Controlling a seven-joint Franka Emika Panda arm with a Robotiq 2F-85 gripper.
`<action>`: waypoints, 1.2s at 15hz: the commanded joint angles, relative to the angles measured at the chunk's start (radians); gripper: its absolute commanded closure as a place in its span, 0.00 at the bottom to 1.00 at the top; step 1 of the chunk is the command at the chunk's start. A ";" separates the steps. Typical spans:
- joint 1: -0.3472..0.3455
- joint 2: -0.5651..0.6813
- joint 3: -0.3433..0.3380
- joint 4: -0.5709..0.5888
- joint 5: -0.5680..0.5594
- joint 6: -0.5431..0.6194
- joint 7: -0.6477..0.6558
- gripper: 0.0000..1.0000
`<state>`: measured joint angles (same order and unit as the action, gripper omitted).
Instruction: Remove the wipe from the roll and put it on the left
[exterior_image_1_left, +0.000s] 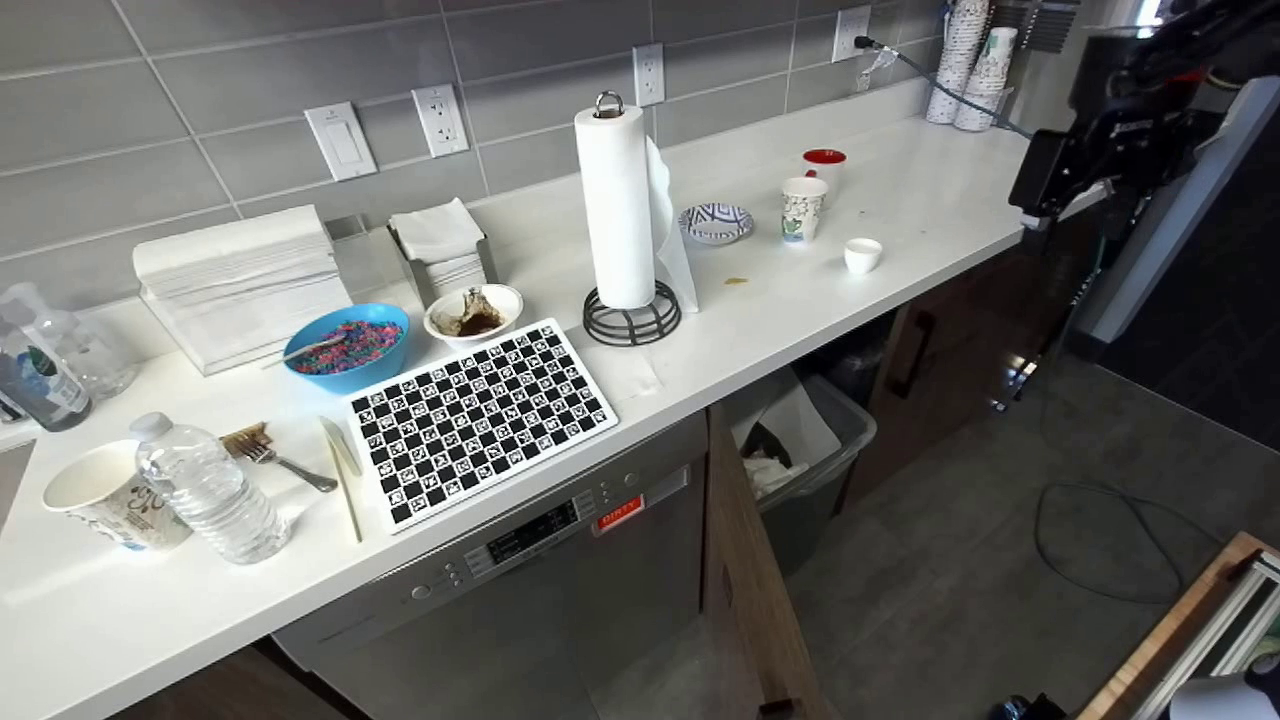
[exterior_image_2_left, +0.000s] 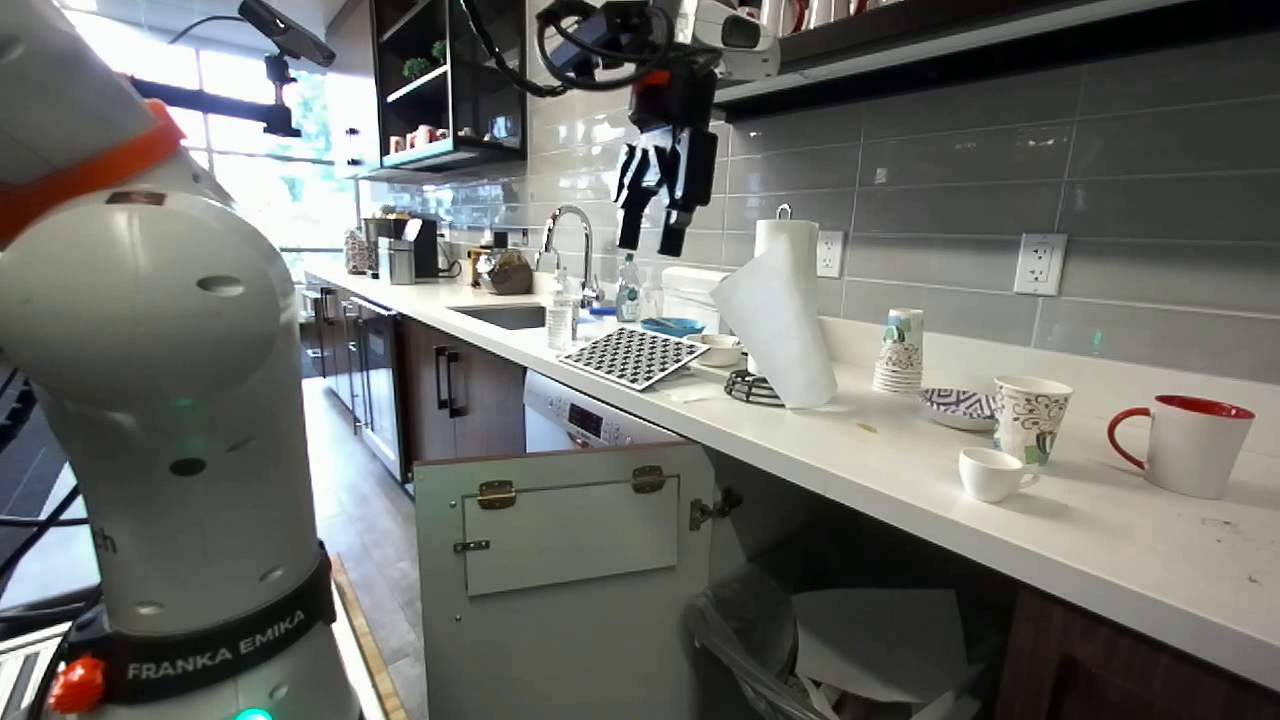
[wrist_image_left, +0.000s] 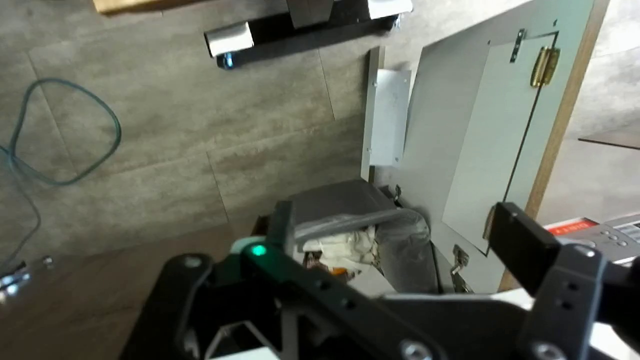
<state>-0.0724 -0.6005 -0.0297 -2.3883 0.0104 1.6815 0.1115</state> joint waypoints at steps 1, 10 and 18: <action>0.047 0.117 0.029 -0.002 -0.007 0.272 -0.075 0.00; 0.196 0.482 0.077 0.230 0.056 0.719 -0.342 0.00; 0.193 0.633 0.112 0.397 0.182 0.740 -0.393 0.00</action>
<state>0.1354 0.0324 0.0669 -1.9942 0.1958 2.4246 -0.2859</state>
